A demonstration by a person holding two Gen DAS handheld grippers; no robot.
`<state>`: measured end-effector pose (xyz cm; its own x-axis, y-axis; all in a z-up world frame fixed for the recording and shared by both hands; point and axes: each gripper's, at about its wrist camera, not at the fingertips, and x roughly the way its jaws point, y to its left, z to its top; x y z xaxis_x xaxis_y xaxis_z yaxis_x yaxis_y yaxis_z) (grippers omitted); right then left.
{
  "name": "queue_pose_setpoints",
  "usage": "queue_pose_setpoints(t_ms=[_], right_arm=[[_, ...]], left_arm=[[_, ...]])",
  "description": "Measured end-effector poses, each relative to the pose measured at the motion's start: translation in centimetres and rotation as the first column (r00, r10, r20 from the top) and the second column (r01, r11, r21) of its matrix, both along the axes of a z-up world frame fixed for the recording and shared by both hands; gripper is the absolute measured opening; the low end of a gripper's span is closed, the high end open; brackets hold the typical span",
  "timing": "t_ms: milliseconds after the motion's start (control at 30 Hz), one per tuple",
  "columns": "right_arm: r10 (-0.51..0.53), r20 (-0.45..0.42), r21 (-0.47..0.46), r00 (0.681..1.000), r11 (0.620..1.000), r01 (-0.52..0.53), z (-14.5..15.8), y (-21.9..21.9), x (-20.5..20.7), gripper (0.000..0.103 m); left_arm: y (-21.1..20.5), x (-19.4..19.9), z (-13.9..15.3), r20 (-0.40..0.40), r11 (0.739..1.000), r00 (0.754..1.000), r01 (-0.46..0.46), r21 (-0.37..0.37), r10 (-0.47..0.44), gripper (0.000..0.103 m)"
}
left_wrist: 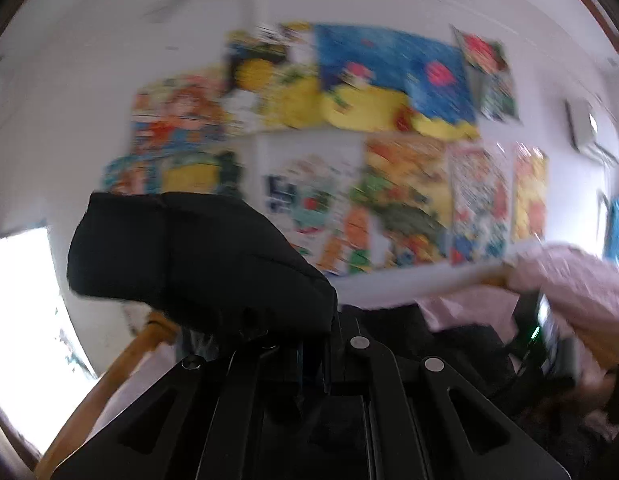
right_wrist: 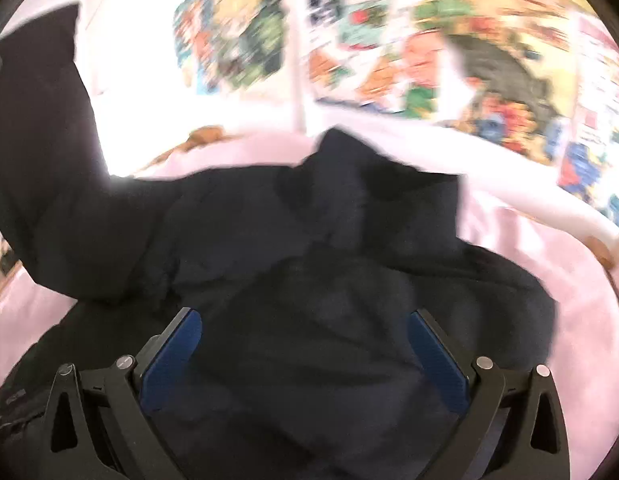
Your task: Fold large clothes
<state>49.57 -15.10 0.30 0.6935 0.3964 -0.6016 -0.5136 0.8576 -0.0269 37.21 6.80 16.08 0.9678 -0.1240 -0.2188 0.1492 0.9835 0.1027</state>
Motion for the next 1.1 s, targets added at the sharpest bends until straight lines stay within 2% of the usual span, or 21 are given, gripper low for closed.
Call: queue_pose_setpoints(t_ms=[100,233,367,400,533,667,700,767,800,867,900,967,1033,1100], right_arm=[[-0.068,0.016,0.074,0.998,0.995,0.067,0.5,-4.7,-0.3,0.103],[-0.145,-0.018,0.165,0.989,0.975,0.146,-0.1,-10.3,0.0,0.103],[-0.182,-0.068,0.245,0.981,0.95,0.194,-0.8,-15.0,0.4,0.103],[-0.19,-0.085,0.27,0.978,0.941,0.206,-1.1,-16.2,0.5,0.103],[-0.208,-0.147,0.34,0.967,0.907,0.247,-2.2,-19.3,1.1,0.103],[-0.198,-0.227,0.415,0.954,0.866,0.279,-3.5,-21.5,1.9,0.103],[-0.173,-0.256,0.45,0.951,0.85,0.276,-3.9,-22.1,2.2,0.103],[-0.101,-0.302,0.516,0.948,0.819,0.252,-4.7,-22.6,2.6,0.103],[-0.044,-0.327,0.567,0.944,0.79,0.233,-5.2,-22.8,2.9,0.103],[0.01,-0.347,0.618,0.938,0.754,0.221,-5.7,-23.0,3.2,0.103],[0.049,-0.353,0.647,0.934,0.734,0.206,-6.1,-22.8,3.5,0.103],[0.106,-0.359,0.674,0.927,0.717,0.179,-6.4,-22.3,3.9,0.103],[0.128,-0.372,0.68,0.919,0.712,0.177,-6.8,-21.7,4.3,0.103],[0.125,-0.39,0.685,0.912,0.701,0.197,-7.2,-21.4,4.6,0.103]], left_arm=[[-3.7,2.3,-1.9,-0.065,0.996,0.995,0.075,0.046,-0.072,0.004],[-8.8,4.1,-5.3,-0.143,0.979,0.979,0.165,0.119,-0.147,0.004],[-14.3,5.1,-9.6,-0.222,0.938,0.95,0.268,0.219,-0.22,0.004],[-16.2,5.5,-11.3,-0.253,0.921,0.94,0.292,0.258,-0.228,0.004],[-20.3,7.1,-16.4,-0.375,0.877,0.895,0.367,0.309,-0.242,0.004],[-21.5,9.1,-20.5,-0.476,0.88,0.85,0.388,0.273,-0.227,0.005],[-21.5,9.7,-21.2,-0.5,0.882,0.835,0.397,0.255,-0.231,0.009],[-21.3,9.7,-22.2,-0.515,0.874,0.825,0.41,0.26,-0.234,0.011],[-21.2,9.5,-22.5,-0.514,0.87,0.824,0.417,0.263,-0.24,0.014],[-20.9,10.0,-22.7,-0.53,0.864,0.804,0.445,0.235,-0.269,0.024],[-20.7,10.2,-22.7,-0.537,0.864,0.793,0.457,0.211,-0.288,0.033],[-20.3,10.3,-22.4,-0.538,0.865,0.778,0.474,0.163,-0.325,0.044],[-20.0,10.3,-21.9,-0.538,0.863,0.763,0.49,0.119,-0.359,0.059],[-19.5,10.4,-21.5,-0.535,0.864,0.75,0.498,0.069,-0.389,0.065]])
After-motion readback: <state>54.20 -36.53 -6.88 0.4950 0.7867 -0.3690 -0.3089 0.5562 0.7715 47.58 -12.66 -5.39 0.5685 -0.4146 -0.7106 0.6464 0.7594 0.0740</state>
